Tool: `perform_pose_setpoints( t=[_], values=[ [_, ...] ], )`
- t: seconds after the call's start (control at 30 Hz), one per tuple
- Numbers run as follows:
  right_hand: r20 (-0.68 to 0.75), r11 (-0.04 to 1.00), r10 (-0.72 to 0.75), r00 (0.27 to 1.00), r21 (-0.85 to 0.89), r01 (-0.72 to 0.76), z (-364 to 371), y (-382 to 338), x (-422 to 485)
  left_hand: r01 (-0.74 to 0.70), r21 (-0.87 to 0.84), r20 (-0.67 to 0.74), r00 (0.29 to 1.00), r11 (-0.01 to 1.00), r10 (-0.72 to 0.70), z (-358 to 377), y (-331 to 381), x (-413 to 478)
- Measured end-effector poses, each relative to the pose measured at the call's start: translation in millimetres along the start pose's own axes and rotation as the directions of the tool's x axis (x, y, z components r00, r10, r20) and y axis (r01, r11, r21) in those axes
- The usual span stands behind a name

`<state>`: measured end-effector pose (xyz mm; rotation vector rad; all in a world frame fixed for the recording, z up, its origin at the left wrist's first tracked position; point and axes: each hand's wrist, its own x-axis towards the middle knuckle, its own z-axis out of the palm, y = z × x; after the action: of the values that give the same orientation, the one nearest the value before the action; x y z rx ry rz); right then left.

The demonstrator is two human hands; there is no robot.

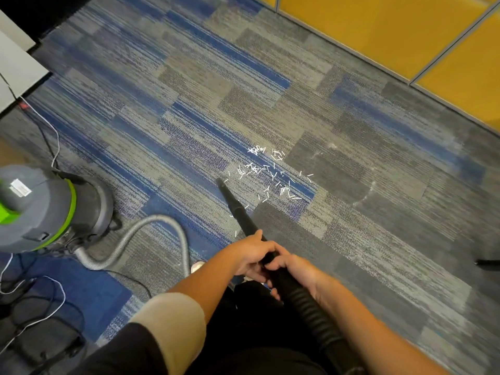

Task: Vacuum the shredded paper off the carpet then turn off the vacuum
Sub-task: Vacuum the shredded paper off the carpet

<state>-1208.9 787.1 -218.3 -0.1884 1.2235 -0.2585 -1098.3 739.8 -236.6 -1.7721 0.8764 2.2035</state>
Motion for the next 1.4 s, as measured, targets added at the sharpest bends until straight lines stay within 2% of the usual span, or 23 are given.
perform_pose_setpoints(
  t=[0.13,0.37,0.53,0.83,1.4],
  values=[
    [-0.001,1.0,0.021,1.0,-0.01,-0.021,-2,-2,0,0.027,-0.009,-0.01,1.0,1.0,-0.027,0,-2,4],
    [-0.067,0.999,0.007,0.998,0.05,-0.004,-23,-17,-9,-0.013,0.024,0.018,1.0,1.0,0.012,14,23,6],
    [-0.056,1.0,-0.013,0.998,0.012,0.014,-21,-22,-9,-0.013,0.067,-0.004,1.0,0.998,0.013,14,29,3],
    [-0.092,0.997,-0.042,0.995,0.059,0.048,-22,-25,-14,-0.046,-0.018,0.053,0.997,0.999,0.047,27,37,-9],
    [-0.145,0.99,-0.074,0.987,0.111,0.091,-25,6,-26,-0.051,0.125,0.105,0.994,0.991,0.038,49,24,-12]
  ],
)
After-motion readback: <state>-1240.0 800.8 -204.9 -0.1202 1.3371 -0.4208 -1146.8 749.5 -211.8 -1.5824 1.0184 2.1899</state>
